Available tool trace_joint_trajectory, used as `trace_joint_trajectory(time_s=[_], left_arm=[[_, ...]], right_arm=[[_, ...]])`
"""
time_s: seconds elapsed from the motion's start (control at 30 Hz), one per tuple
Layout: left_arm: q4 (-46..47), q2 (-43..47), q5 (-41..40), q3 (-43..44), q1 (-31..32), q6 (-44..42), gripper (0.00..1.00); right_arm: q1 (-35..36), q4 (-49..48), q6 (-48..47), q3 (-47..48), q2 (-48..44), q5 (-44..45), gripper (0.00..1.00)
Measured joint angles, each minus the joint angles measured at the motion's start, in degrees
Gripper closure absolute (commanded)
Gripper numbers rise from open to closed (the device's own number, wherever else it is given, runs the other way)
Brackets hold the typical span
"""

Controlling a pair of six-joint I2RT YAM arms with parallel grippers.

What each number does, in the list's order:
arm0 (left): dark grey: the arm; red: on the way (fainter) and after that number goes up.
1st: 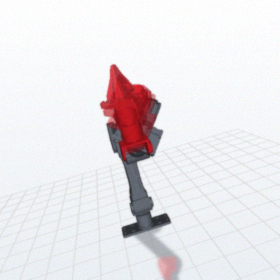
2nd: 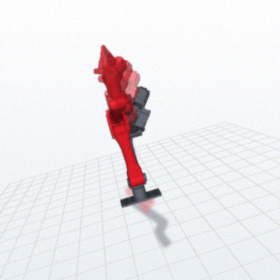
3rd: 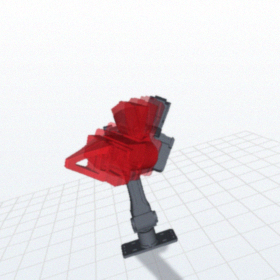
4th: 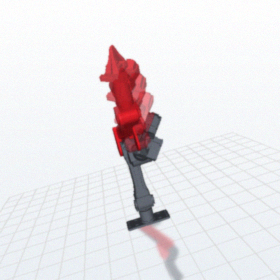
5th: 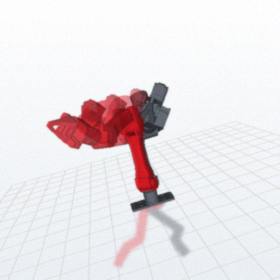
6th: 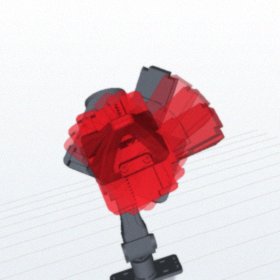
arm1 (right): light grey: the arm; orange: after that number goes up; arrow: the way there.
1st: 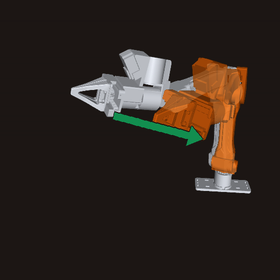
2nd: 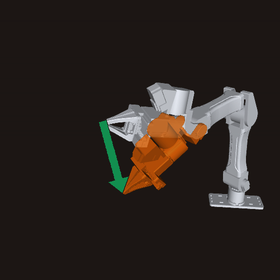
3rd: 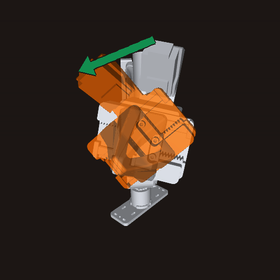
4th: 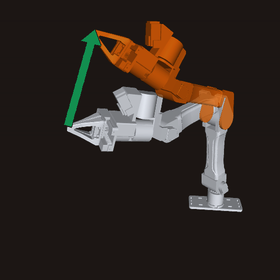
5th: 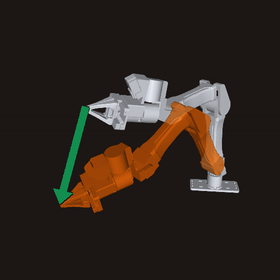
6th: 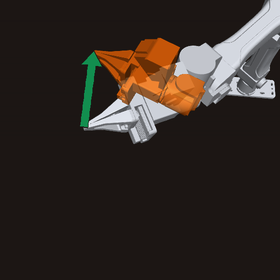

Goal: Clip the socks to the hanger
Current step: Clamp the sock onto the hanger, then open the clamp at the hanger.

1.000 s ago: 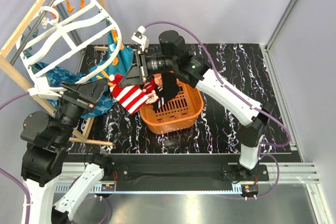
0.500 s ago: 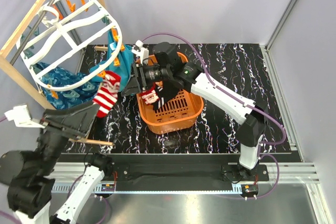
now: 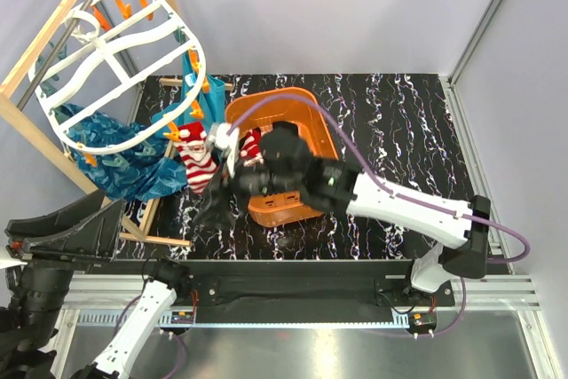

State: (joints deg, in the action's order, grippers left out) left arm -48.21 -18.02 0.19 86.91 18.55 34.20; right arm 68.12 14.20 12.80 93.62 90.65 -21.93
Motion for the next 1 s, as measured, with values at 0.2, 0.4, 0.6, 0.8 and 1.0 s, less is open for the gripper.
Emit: trace_joint_trajectory(time_s=[0.2,0.4,0.6,0.8,1.0], left_arm=[[-2.3,0.1,-1.6,0.0,0.0,-0.8,0.24],[-3.7,1.6,-3.1,0.0,0.0,-0.8,0.25],[-6.1,2.9,-4.1,0.0,0.0,-1.0,0.25],[-6.3,3.0,-4.1,-0.2,0.0,-1.0,0.25],[-6.4,3.4,-4.2,-1.2,0.2,-1.2,0.25]], right_arm=[[6.2,-16.3,-12.3,-6.0,0.3,6.0,0.21],[5.5,-30.3,-25.6,-8.3,7.2,13.5,0.25],[5.5,-37.2,-32.7,-3.9,15.8,16.6,0.33],[5.5,-42.3,-36.1,-2.1,19.0,22.0,0.39],[5.4,-43.8,-38.9,3.9,22.4,25.7,0.42]])
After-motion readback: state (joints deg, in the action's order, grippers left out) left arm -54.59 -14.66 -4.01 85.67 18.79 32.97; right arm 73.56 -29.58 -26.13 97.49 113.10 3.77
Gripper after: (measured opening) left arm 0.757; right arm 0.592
